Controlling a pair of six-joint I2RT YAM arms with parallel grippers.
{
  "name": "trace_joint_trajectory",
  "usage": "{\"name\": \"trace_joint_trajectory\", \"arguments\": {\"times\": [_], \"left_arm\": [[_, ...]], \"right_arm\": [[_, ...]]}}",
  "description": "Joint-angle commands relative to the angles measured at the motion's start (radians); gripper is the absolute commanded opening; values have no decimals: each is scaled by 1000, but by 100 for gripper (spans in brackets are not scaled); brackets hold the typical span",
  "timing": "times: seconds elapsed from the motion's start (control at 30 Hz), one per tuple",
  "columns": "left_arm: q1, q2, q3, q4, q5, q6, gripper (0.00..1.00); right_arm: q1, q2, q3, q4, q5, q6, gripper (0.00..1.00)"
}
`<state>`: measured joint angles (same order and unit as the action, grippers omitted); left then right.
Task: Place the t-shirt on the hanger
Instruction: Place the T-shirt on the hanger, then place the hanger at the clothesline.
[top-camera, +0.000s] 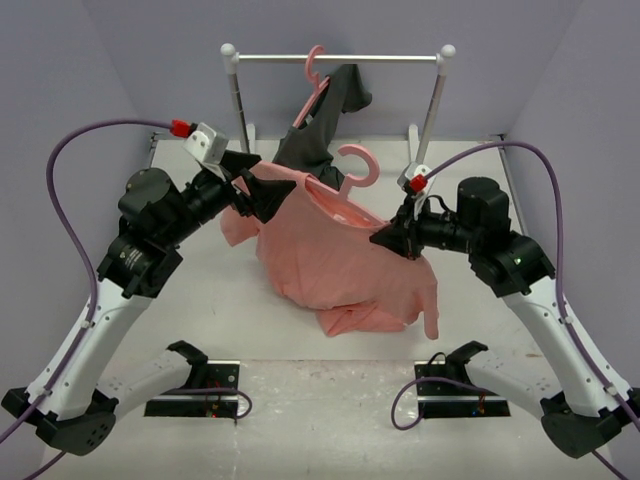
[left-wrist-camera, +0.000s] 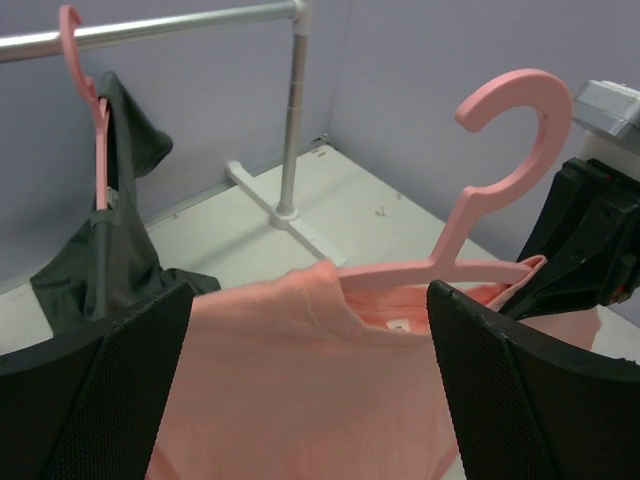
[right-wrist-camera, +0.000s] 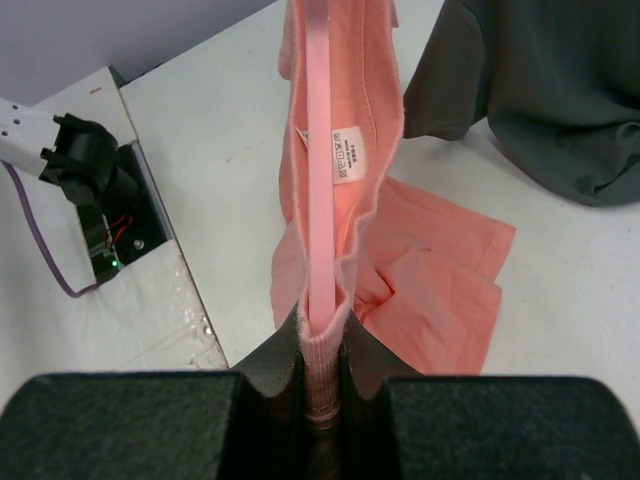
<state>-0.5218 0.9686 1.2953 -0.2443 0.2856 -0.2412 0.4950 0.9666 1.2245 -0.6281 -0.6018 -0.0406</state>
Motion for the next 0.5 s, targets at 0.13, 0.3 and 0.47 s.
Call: {"name": "trace_joint_trajectory", "arguments": {"times": [0.13, 0.3, 0.47], "left_arm": [[5, -90, -1, -138, -384, 17, 100], [4, -263, -61, -257, -671, 45, 100], [3, -389, -188, -299, -824, 30, 100]], "right_arm": [[-53, -108, 0, 59, 157, 90, 0], [-150, -253, 56, 14, 111, 115, 0], [-158, -286, 184, -14, 278, 157, 0]]}}
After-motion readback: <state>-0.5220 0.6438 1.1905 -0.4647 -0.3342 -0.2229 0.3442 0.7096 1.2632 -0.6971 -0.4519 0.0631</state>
